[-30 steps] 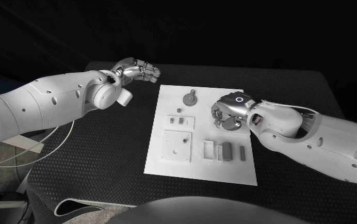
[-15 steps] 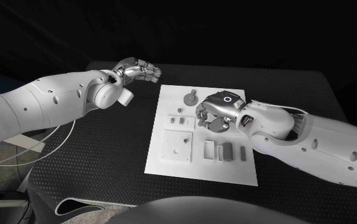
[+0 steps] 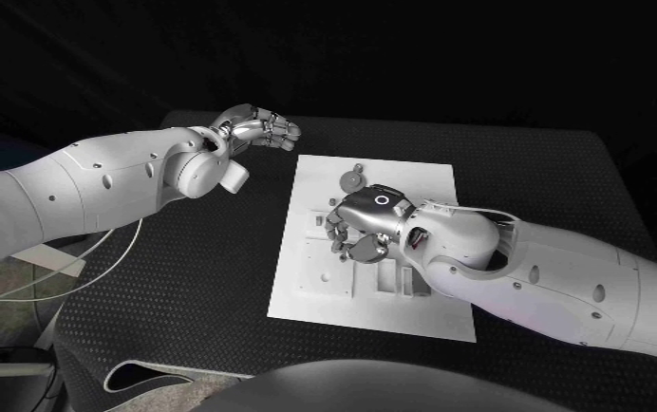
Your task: Assemble the parts on the task board
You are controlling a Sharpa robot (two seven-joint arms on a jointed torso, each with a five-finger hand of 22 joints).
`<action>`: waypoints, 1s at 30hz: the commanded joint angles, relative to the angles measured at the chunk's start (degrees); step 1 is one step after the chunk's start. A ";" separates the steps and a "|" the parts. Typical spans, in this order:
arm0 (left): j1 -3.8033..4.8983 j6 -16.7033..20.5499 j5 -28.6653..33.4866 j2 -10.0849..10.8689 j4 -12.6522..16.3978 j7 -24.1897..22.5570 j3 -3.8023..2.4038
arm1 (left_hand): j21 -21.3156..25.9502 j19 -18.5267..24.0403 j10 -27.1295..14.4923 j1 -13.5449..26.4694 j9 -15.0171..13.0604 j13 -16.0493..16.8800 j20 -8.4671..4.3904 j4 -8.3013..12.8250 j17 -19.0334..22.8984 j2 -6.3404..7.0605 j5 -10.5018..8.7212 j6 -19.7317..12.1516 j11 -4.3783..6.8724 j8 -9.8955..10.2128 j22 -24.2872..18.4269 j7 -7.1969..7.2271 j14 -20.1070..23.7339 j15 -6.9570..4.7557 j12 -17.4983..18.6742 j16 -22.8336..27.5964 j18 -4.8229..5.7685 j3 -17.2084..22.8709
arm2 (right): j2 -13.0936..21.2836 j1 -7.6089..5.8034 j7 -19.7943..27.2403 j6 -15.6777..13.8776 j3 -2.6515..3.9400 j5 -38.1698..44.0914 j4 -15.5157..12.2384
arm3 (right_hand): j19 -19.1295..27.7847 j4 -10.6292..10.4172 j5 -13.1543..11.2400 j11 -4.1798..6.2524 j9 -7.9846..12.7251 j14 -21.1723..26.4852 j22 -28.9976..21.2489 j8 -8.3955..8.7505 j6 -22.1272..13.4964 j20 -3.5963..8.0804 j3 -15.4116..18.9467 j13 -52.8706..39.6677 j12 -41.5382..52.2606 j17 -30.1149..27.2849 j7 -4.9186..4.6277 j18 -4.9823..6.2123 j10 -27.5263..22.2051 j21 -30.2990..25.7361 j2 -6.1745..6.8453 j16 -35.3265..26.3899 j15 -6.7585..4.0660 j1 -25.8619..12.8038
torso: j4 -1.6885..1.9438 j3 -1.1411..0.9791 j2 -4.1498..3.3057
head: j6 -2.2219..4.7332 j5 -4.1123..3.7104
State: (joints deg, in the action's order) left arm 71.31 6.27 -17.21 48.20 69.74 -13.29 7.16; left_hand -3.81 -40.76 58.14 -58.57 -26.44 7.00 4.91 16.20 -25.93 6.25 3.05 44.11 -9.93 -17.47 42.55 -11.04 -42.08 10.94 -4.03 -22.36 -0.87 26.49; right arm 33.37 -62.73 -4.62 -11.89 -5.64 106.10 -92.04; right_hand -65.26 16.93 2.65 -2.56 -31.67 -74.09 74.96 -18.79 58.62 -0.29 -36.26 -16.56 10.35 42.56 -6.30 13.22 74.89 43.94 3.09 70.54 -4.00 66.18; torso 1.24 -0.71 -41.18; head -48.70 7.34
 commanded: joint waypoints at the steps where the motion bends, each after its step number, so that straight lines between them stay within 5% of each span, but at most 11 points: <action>1: 0.07 -0.62 -0.11 -0.02 0.14 -0.51 -0.05 | -0.11 0.05 -0.07 -0.24 -0.01 -0.08 0.31 -0.34 -0.06 0.07 -0.21 -0.02 -0.23 -0.17 -0.06 -0.68 -0.28 -0.02 -0.27 0.40 0.10 -0.09 | -1.00 0.31 1.38 0.39 -0.36 -0.51 0.43 | 0.05 -0.09 0.25 0.80 -1.28 0.35 1.10 -0.20 0.40 0.38 0.07 -0.06 -0.16 0.05 -0.05 1.78 1.15 0.38 -0.85 0.27 -0.60 1.27 | -0.07 0.02 0.00 | -0.16 0.44; 9: 0.07 -0.69 -0.11 -0.35 0.04 -0.56 -0.05 | -0.12 0.05 -0.07 -0.23 0.00 -0.10 0.31 -0.34 -0.07 0.06 -0.20 -0.03 -0.22 -0.17 -0.08 -0.67 -0.28 -0.03 -0.27 0.42 0.09 -0.09 | -3.12 1.41 2.11 1.38 -1.12 -0.61 1.53 | 0.07 -0.09 0.25 0.80 -1.30 0.39 1.08 -0.17 0.35 0.38 0.07 -0.11 -0.21 0.04 -0.07 1.78 1.12 0.36 -0.91 0.26 -0.61 1.26 | -0.05 -0.05 0.02 | -0.07 0.85; 18: 0.07 -0.73 -0.11 -0.35 0.04 -0.50 -0.05 | -0.11 0.05 -0.07 -0.23 0.00 -0.13 0.31 -0.34 -0.08 0.05 -0.20 -0.04 -0.22 -0.18 -0.10 -0.66 -0.28 -0.03 -0.27 0.43 0.08 -0.09 | -4.24 1.87 2.13 2.74 -2.78 -0.31 3.63 | 0.11 -0.08 0.25 0.80 -1.33 0.44 1.07 -0.14 0.30 0.38 0.05 -0.17 -0.27 0.04 -0.08 1.78 1.08 0.35 -0.98 0.24 -0.61 1.27 | -0.04 -0.05 0.00 | -0.25 1.33; 30: 0.07 -0.81 -0.11 -0.37 0.05 -0.47 -0.05 | -0.12 0.05 -0.06 -0.24 0.00 -0.18 0.30 -0.33 -0.09 0.05 -0.21 -0.05 -0.22 -0.18 -0.14 -0.65 -0.28 -0.04 -0.27 0.46 0.08 -0.09 | -4.85 2.03 1.67 3.34 -3.14 0.85 4.47 | 0.14 -0.08 0.25 0.80 -1.37 0.48 1.06 -0.12 0.27 0.37 0.07 -0.24 -0.31 0.04 -0.09 1.78 1.07 0.34 -1.02 0.24 -0.60 1.23 | -0.11 -0.07 -0.01 | -0.46 1.56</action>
State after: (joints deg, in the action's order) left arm 71.31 6.23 -17.22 47.93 69.70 -13.28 7.15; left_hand -3.81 -40.76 58.14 -58.57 -26.44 6.91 4.91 16.20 -25.97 6.25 3.05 44.11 -9.93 -17.47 42.46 -11.04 -42.08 10.94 -4.03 -22.14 -0.87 26.49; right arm 28.62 -60.81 -3.16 -9.72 -8.74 105.86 -87.60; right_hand -65.03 17.08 2.71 -2.61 -32.12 -74.05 74.97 -18.74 58.58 -0.28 -36.11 -16.72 10.19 42.54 -6.39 13.22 74.95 43.94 2.95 70.54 -3.96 66.32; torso 1.13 -0.76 -41.18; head -49.10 8.86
